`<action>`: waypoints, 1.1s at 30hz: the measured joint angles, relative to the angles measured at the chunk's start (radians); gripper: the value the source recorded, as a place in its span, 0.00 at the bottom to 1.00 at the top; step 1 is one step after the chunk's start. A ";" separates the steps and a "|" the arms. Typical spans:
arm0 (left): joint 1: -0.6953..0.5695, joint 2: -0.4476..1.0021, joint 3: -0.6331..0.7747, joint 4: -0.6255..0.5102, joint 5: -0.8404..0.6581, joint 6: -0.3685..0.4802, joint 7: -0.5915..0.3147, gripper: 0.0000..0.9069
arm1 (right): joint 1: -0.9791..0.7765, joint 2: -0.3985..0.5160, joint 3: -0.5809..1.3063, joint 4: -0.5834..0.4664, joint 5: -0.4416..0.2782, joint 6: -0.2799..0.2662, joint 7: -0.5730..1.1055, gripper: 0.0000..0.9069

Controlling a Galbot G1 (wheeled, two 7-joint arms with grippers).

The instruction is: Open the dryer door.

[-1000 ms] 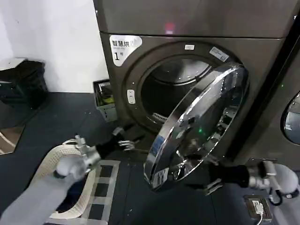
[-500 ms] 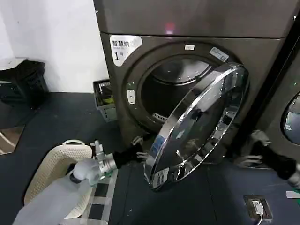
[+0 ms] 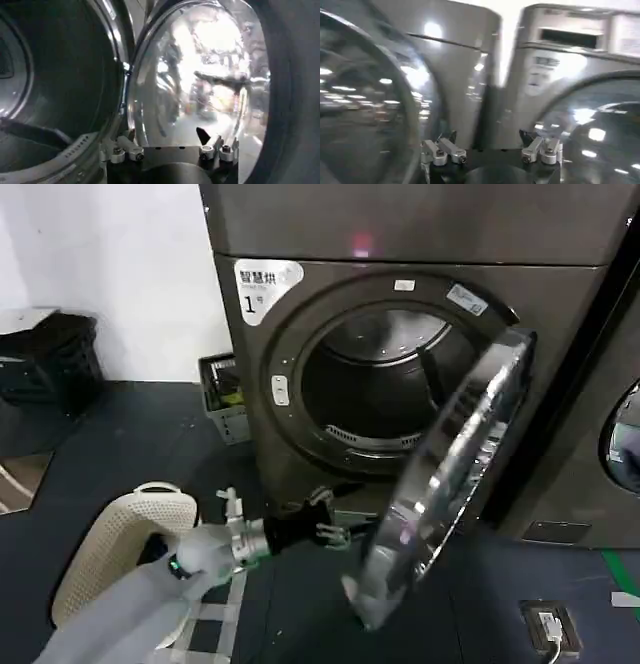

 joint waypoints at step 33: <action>-0.313 -0.290 0.355 0.159 -0.061 0.009 -0.091 1.00 | -0.114 -0.085 0.534 -0.230 -0.129 0.007 0.298 1.00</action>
